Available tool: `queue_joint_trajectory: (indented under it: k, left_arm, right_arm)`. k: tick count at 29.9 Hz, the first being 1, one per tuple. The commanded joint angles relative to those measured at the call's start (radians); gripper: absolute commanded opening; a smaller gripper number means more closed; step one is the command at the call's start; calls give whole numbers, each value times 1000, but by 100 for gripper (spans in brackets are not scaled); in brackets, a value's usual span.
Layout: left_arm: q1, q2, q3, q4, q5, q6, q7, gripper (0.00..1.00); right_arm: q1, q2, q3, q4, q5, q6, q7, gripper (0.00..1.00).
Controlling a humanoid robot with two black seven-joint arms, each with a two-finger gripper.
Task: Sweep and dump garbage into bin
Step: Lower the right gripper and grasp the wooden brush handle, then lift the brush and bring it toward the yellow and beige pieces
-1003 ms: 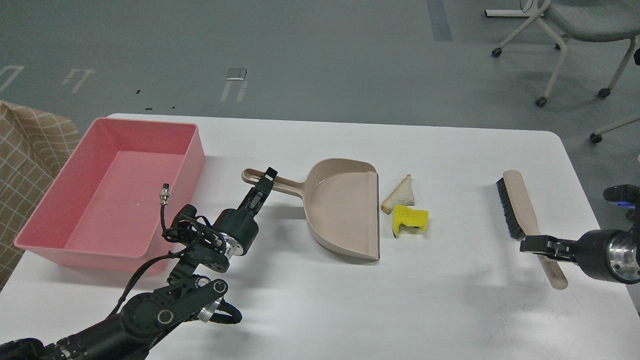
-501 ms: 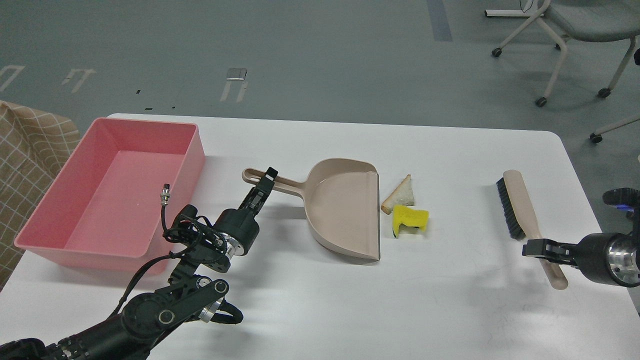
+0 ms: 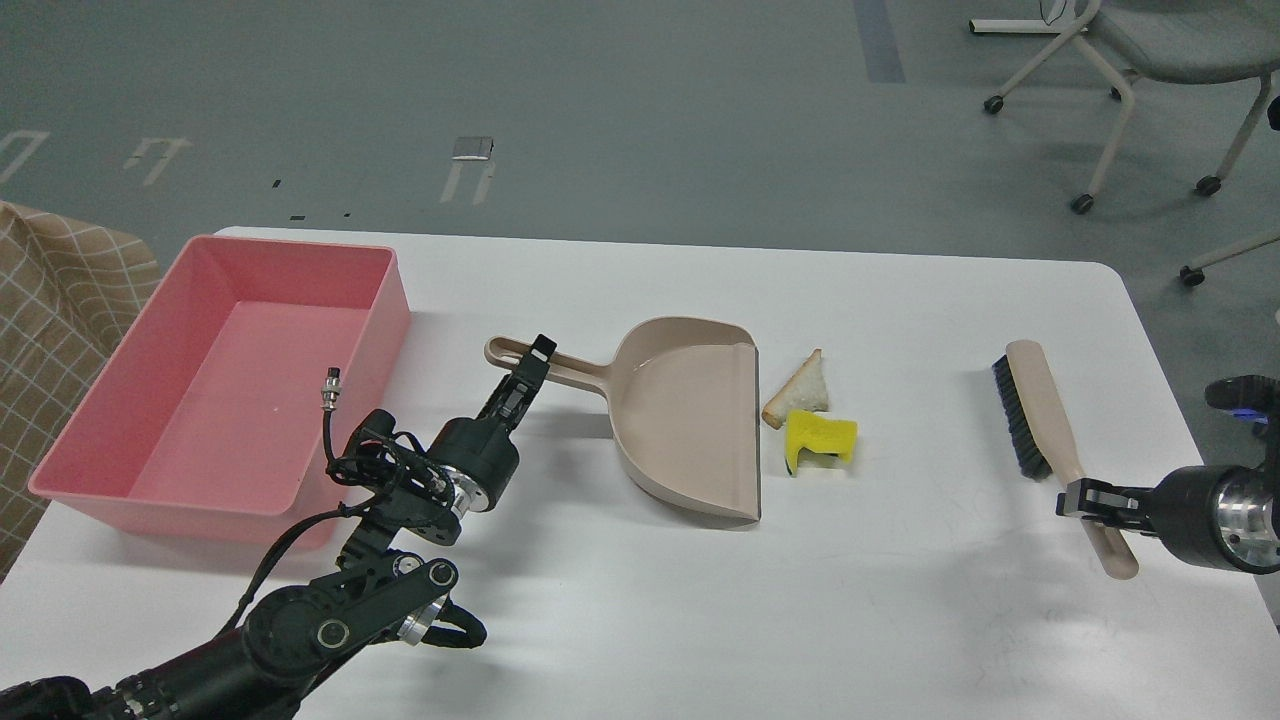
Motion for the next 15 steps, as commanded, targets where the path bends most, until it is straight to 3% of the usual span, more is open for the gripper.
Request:
queue_joint_trajectory:
  k: [1,8,15]
  left_arm:
    - [0,2,0,1,-1,0,0,0]
    - [-2,2,0,1,-1,0,0,0]
    - [-5,0,0,-1,-1,0,2,0]
  right_arm:
    - [0,0,1,0,0,1,0,19]
    - [6,0,6,2,0,1,0,5]
    - [25,0,24,51,2,5,0,1]
